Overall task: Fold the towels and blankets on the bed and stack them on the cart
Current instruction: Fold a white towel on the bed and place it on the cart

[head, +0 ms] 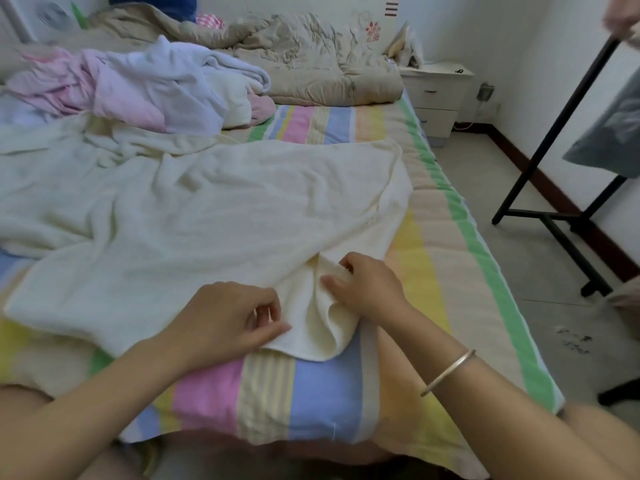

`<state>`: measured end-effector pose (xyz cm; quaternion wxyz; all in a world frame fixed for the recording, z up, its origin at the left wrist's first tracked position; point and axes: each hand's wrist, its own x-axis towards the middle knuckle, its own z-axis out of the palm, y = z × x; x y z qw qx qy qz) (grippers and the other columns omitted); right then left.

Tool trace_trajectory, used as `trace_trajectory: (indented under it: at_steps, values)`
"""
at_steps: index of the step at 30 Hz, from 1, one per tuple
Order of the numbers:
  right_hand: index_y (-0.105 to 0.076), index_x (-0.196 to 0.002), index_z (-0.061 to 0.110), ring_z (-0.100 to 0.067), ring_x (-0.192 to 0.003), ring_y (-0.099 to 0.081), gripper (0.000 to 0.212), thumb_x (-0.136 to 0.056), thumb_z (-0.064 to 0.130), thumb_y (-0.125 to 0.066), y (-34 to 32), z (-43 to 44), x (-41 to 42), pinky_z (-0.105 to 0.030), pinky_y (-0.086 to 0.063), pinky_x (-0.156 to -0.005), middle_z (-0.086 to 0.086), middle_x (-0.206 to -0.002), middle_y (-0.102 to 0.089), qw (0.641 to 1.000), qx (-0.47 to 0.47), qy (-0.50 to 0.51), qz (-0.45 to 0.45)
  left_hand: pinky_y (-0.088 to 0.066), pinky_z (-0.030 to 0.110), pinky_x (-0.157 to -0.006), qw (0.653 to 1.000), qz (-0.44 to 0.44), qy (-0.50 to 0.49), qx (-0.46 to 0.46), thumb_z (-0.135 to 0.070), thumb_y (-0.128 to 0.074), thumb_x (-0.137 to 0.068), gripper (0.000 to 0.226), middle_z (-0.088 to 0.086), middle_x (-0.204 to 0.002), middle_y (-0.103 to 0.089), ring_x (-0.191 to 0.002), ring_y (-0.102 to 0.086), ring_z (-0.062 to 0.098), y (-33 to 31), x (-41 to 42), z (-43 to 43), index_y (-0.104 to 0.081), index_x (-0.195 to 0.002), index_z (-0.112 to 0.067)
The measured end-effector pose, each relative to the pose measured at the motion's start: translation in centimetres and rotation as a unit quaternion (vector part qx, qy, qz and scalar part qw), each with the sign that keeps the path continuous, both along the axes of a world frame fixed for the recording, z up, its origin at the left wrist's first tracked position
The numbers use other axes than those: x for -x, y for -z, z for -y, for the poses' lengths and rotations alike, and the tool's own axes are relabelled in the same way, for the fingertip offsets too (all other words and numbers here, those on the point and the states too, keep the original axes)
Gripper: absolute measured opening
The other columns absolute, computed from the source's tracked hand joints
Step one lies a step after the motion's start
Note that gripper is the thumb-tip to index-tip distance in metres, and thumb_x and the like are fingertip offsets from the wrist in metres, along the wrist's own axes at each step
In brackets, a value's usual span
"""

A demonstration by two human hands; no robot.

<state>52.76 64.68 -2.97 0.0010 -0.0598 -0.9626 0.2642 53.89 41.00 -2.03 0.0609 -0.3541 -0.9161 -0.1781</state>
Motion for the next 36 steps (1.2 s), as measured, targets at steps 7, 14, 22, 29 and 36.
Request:
trace_trajectory:
  at_steps: [7,14,22,29,36]
  values:
    - [-0.055,-0.076,0.016,-0.027,-0.075,-0.060,0.017,-0.082,0.033,-0.053,-1.9,-7.0,-4.6,-0.037,-0.045,-0.065,-0.003,-0.078,-0.064,0.988,0.079,0.135,-0.013,-0.043,0.025,-0.046,0.995,-0.059,0.064,0.044,-0.049,-0.052,-0.080,0.016,-0.017,-0.072,-0.054,-0.057,-0.055,0.004,1.0,-1.6,1.0,-0.054,-0.083,-0.034]
    - [-0.032,-0.065,0.016,-0.020,-0.055,-0.033,0.033,-0.089,0.030,-0.050,0.0,-13.5,-12.1,-0.030,-0.019,-0.056,-0.002,-0.059,-0.033,0.972,0.004,0.221,0.083,-0.033,0.016,-0.055,0.992,-0.010,0.115,0.045,-0.052,-0.048,-0.084,0.021,-0.015,-0.068,-0.054,-0.062,-0.051,0.004,1.4,-2.5,-2.8,-0.054,-0.083,-0.032]
    - [-0.054,-0.079,0.019,-0.025,-0.076,-0.058,0.036,-0.092,0.051,-0.043,0.5,-12.4,-11.9,-0.034,-0.044,-0.068,-0.003,-0.077,-0.062,0.965,-0.048,0.255,0.025,-0.031,0.019,-0.045,0.985,-0.083,0.115,0.098,-0.052,-0.057,-0.076,0.024,-0.019,-0.061,-0.044,-0.052,-0.043,0.000,1.5,-2.4,0.2,-0.039,-0.075,-0.036]
    - [-0.048,-0.081,0.018,-0.032,-0.079,-0.054,0.032,-0.097,0.045,-0.039,2.4,-11.1,-12.2,-0.039,-0.044,-0.071,-0.005,-0.078,-0.058,0.959,-0.090,0.264,-0.046,-0.025,0.014,-0.046,0.997,-0.033,0.062,0.039,-0.053,-0.050,-0.083,0.028,-0.012,-0.051,-0.042,-0.045,-0.040,0.005,3.5,-3.3,2.3,-0.032,-0.071,-0.035]
    - [-0.050,-0.083,0.022,-0.029,-0.080,-0.055,0.033,-0.095,0.051,-0.040,3.9,-12.3,-15.1,-0.038,-0.046,-0.069,-0.003,-0.083,-0.060,0.957,-0.043,0.284,-0.043,-0.034,0.014,-0.052,0.993,0.087,0.078,0.025,-0.053,-0.063,-0.074,0.032,-0.016,-0.054,-0.050,-0.053,-0.050,0.002,4.2,-5.2,1.8,-0.040,-0.060,-0.035]
